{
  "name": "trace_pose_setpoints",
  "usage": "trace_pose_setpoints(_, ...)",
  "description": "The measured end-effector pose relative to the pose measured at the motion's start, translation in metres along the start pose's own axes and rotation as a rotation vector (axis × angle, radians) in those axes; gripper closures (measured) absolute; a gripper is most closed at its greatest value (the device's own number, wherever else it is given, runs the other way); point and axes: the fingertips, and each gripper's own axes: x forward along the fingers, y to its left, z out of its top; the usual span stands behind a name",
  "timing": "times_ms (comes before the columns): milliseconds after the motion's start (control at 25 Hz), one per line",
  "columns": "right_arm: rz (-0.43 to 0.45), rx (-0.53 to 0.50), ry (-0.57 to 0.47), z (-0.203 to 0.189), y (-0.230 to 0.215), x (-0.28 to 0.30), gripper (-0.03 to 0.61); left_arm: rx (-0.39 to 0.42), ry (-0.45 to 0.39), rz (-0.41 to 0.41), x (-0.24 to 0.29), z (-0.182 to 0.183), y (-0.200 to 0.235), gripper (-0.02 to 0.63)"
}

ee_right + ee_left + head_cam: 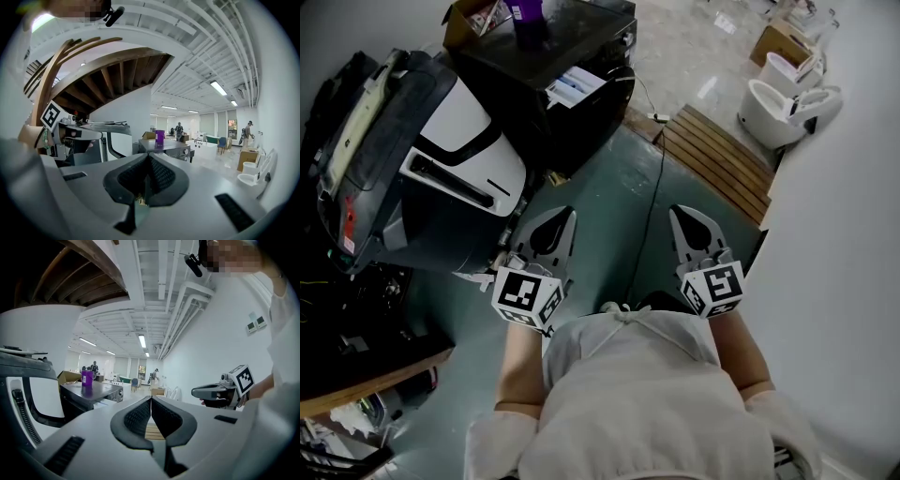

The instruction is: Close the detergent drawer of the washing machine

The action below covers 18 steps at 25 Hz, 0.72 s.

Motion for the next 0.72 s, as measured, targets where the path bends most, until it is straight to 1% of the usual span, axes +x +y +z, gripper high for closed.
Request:
trace_pose_setpoints(200, 0.026, -0.001, 0.027, -0.011, -0.011, 0.022, 0.574, -0.009, 0.031, 0.029, 0.014, -0.012, 0.012, 0.594)
trace_pose_setpoints(360, 0.087, 0.001, 0.026, -0.013, -0.036, 0.056, 0.574, -0.013, 0.052, 0.094, 0.039, -0.016, 0.025, 0.594)
trace_pose_setpoints(520, 0.179, -0.013, 0.037, -0.02, -0.075, 0.098, 0.574, -0.015, 0.06, 0.174, 0.084, -0.017, 0.033, 0.594)
trace_pose_setpoints(720, 0.306, -0.043, 0.054, -0.009, -0.143, 0.153, 0.574, -0.046, 0.053, 0.293, 0.156, -0.004, 0.039, 0.594)
